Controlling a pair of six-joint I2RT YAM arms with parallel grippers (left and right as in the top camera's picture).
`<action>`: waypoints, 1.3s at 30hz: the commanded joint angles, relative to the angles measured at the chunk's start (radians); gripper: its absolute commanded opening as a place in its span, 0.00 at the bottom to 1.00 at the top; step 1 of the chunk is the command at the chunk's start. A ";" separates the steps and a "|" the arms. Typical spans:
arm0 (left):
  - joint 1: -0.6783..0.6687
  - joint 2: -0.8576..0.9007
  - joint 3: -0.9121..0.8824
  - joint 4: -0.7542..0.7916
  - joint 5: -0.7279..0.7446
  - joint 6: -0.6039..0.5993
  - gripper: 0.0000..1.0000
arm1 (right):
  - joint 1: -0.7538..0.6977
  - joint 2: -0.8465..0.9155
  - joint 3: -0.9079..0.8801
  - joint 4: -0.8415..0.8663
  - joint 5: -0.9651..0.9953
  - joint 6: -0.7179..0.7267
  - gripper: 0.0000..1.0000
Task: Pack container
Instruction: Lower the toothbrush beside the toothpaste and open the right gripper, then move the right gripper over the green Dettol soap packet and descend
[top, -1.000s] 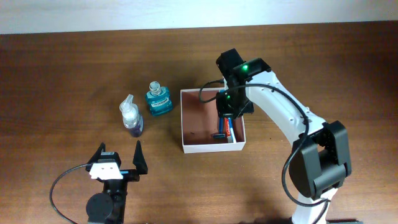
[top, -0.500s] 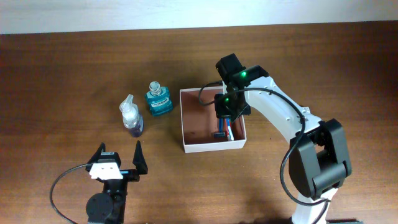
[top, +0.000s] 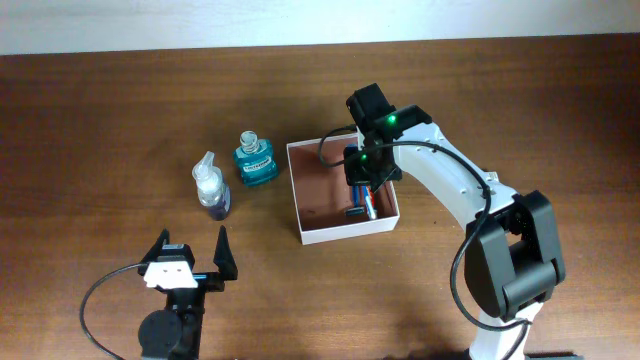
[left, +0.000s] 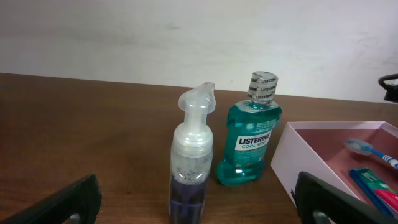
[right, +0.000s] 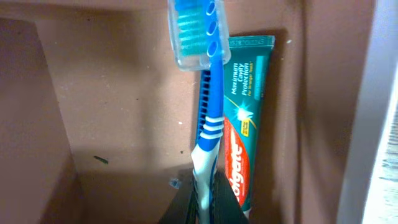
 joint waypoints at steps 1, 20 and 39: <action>0.005 -0.009 -0.006 0.002 -0.015 0.016 0.99 | 0.006 0.003 -0.009 0.006 0.064 0.006 0.05; 0.005 -0.009 -0.006 0.002 -0.015 0.016 0.99 | 0.006 0.063 -0.009 0.016 0.067 0.005 0.06; 0.005 -0.009 -0.006 0.002 -0.015 0.016 0.99 | 0.005 0.027 0.110 -0.074 0.063 -0.051 0.29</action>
